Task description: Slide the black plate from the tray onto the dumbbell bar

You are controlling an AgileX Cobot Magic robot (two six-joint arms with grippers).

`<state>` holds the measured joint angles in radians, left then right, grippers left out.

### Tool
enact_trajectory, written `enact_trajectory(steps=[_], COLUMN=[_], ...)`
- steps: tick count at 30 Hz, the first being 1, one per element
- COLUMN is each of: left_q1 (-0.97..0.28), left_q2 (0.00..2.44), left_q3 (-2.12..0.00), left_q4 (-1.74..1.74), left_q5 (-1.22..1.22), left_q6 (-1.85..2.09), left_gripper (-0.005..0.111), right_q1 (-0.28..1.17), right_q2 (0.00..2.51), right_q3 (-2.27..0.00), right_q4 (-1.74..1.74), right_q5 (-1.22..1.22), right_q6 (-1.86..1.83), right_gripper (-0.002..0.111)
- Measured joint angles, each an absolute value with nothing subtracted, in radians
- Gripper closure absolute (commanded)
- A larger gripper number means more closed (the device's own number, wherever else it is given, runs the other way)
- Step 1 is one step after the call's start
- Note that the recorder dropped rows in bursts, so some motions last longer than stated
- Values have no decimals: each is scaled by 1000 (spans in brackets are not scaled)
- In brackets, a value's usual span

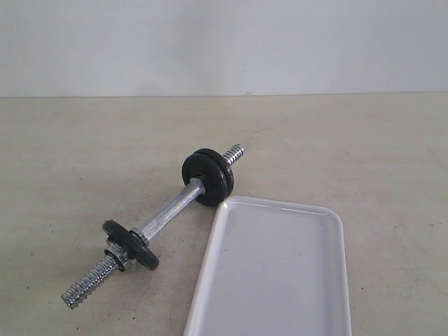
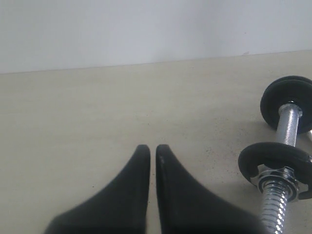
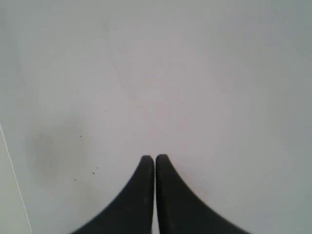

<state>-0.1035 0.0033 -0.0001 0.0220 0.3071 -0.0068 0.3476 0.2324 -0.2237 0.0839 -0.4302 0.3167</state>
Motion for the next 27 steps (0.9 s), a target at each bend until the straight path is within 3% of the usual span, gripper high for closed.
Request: enact_trajectory(steps=[4, 10, 14, 20, 27], left_q1=[-103, -103, -103, -103, -103], left_q2=[3, 3, 3, 3, 3], left_q3=[0, 0, 0, 0, 0], left_q4=[22, 22, 22, 22, 22], left_q5=[307, 307, 307, 307, 307], left_q6=[-7, -7, -7, -7, -7], left_gripper=[103, 103, 103, 103, 103], right_q1=[348, 346, 257, 131, 111], right_q2=[166, 34, 7, 7, 5], right_q3=[-224, -224, -224, -224, -113], right_q4=[84, 84, 84, 84, 30], right_q5=[-387, -106, 5, 95, 87], right_q6=[162, -19, -48, -51, -71], right_gripper=[109, 109, 109, 109, 109])
